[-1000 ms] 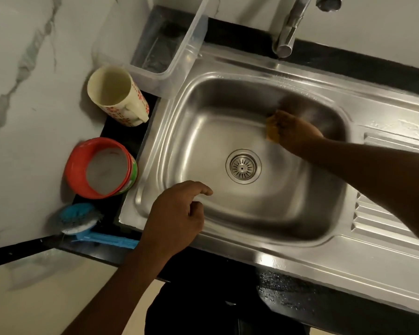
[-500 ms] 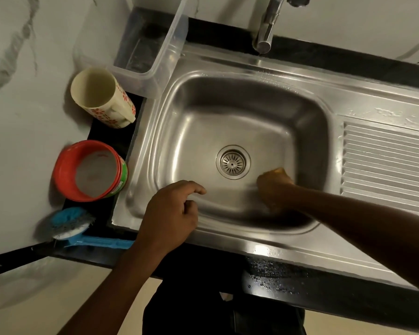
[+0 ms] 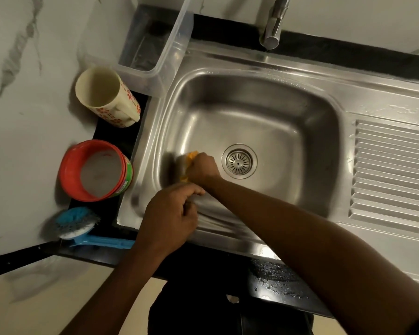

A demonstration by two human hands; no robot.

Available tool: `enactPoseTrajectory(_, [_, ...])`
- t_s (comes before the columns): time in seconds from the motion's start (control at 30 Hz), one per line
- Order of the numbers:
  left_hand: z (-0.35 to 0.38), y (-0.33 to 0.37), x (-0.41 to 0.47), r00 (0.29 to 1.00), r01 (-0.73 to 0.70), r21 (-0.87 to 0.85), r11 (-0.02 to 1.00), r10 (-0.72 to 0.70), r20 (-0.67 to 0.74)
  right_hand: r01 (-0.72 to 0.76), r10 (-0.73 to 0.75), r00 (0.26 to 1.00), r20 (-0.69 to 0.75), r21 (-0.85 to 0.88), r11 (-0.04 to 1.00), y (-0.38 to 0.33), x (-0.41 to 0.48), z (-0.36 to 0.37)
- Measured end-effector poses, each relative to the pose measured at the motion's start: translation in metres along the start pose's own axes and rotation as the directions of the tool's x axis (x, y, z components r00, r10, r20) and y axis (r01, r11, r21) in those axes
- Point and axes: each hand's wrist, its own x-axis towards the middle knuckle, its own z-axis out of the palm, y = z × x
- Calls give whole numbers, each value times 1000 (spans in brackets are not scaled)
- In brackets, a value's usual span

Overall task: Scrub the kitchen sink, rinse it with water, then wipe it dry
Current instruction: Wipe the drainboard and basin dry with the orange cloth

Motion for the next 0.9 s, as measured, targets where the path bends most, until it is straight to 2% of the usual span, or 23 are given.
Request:
enactPoseTrajectory(0.07, [-1, -1, -1, 1000, 8, -2, 1000, -8, -4, -9, 23, 995, -101, 134, 991, -8, 20, -4])
enactPoseTrajectory(0.17, [-2, -6, -5, 1000, 22, -16, 1000, -22, -21, -68, 138, 959, -249, 270, 960, -10, 58, -33])
enactPoseTrajectory(0.3, [-5, -11, -8, 998, 51, -32, 998, -53, -45, -153, 188, 880, -436, 115, 981, 18, 97, -92])
enactPoseTrajectory(0.37, [-6, -12, -9, 997, 62, -30, 998, -63, -46, -131, 104, 873, -476, -23, 991, 33, 104, -105])
enactPoseTrajectory(0.43, [-8, -13, -10, 996, 75, -22, 997, -75, -38, -49, -18, 869, -494, -122, 991, 37, 102, -99])
enactPoseTrajectory(0.5, [-9, -12, -11, 997, 74, -27, 997, -75, -32, 36, -118, 884, -452, -186, 982, 32, 95, -80])
enactPoseTrajectory(0.63, [-13, -4, -9, 996, 66, -52, 996, -69, -56, 223, -341, 917, -207, -441, 869, 17, 77, -36])
enactPoseTrajectory(0.73, [-15, 1, -7, 995, 71, -48, 996, -74, -66, 331, -423, 904, -58, -531, 780, 21, 58, -20])
enactPoseTrajectory(0.8, [-16, 4, -5, 996, 61, -41, 997, -64, -69, 428, -495, 868, 46, -575, 697, 31, 41, -16])
enactPoseTrajectory(0.87, [-17, 8, -5, 996, 45, -20, 999, -46, -75, 503, -519, 839, 162, -595, 627, 44, 20, -16])
enactPoseTrajectory(0.9, [-17, 9, -4, 996, 44, -7, 999, -44, -72, 506, -487, 849, 207, -587, 632, 57, 14, -12])
